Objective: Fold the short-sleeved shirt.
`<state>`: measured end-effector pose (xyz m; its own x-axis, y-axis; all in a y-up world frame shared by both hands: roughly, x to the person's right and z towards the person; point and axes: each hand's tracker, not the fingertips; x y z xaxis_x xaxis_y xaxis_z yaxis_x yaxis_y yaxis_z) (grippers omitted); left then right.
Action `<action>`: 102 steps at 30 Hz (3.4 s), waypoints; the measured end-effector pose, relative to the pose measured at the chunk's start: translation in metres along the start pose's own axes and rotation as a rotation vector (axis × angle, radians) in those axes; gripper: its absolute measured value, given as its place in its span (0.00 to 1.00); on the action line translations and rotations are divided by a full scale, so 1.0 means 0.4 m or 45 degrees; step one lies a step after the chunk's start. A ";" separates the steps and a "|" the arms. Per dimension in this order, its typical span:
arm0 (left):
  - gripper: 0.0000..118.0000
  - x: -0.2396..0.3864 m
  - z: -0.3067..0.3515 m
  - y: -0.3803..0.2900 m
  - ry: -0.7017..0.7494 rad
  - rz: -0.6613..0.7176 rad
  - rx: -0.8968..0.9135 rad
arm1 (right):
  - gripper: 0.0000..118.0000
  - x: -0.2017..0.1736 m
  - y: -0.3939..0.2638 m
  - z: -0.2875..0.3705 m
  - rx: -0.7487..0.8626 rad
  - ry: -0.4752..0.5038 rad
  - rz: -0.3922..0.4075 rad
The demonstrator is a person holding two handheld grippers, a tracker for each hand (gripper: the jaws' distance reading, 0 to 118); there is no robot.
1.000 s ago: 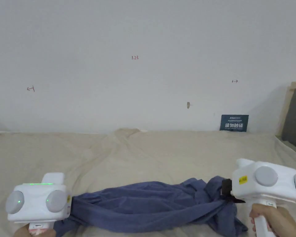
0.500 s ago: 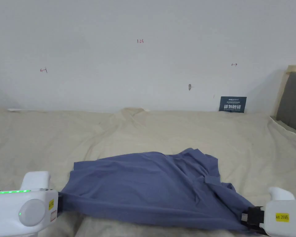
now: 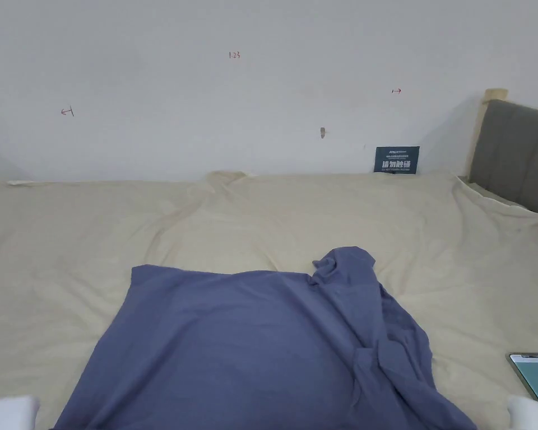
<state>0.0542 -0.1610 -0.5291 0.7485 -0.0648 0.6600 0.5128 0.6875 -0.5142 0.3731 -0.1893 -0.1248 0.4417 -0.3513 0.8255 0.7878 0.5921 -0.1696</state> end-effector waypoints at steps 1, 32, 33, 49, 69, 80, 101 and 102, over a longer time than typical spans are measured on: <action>0.06 0.001 0.001 -0.013 0.000 0.007 -0.010 | 0.02 0.005 -0.011 0.002 -0.003 -0.002 0.003; 0.00 0.129 -0.027 0.291 -0.100 -0.047 0.262 | 0.00 -0.177 0.331 -0.079 0.165 0.007 0.238; 0.00 0.136 -0.040 0.303 -0.097 -0.044 0.275 | 0.00 -0.181 0.368 -0.113 0.155 -0.009 0.232; 0.00 0.180 -0.203 0.402 -0.039 -0.107 0.206 | 0.84 -0.176 0.747 -0.651 -0.241 -0.035 0.274; 1.00 0.174 -0.327 0.563 -0.140 -0.087 0.187 | 0.01 -0.176 0.788 -0.564 -0.153 -0.001 0.252; 0.99 0.211 -0.710 0.765 -0.096 -0.183 -0.122 | 0.01 -0.191 0.785 -0.558 -0.143 0.010 0.315; 0.03 0.192 -0.483 0.834 -0.105 -0.208 0.082 | 0.01 -0.257 0.848 -0.390 0.053 0.126 0.248; 0.03 0.183 -0.439 0.849 -0.111 -0.199 0.131 | 0.01 -0.266 0.859 -0.359 0.069 0.138 0.247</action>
<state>0.3570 -0.0592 -0.7515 0.6219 -0.1167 0.7743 0.5706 0.7448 -0.3460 0.6585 -0.0526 -0.3481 0.6286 -0.3008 0.7172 0.6605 0.6933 -0.2881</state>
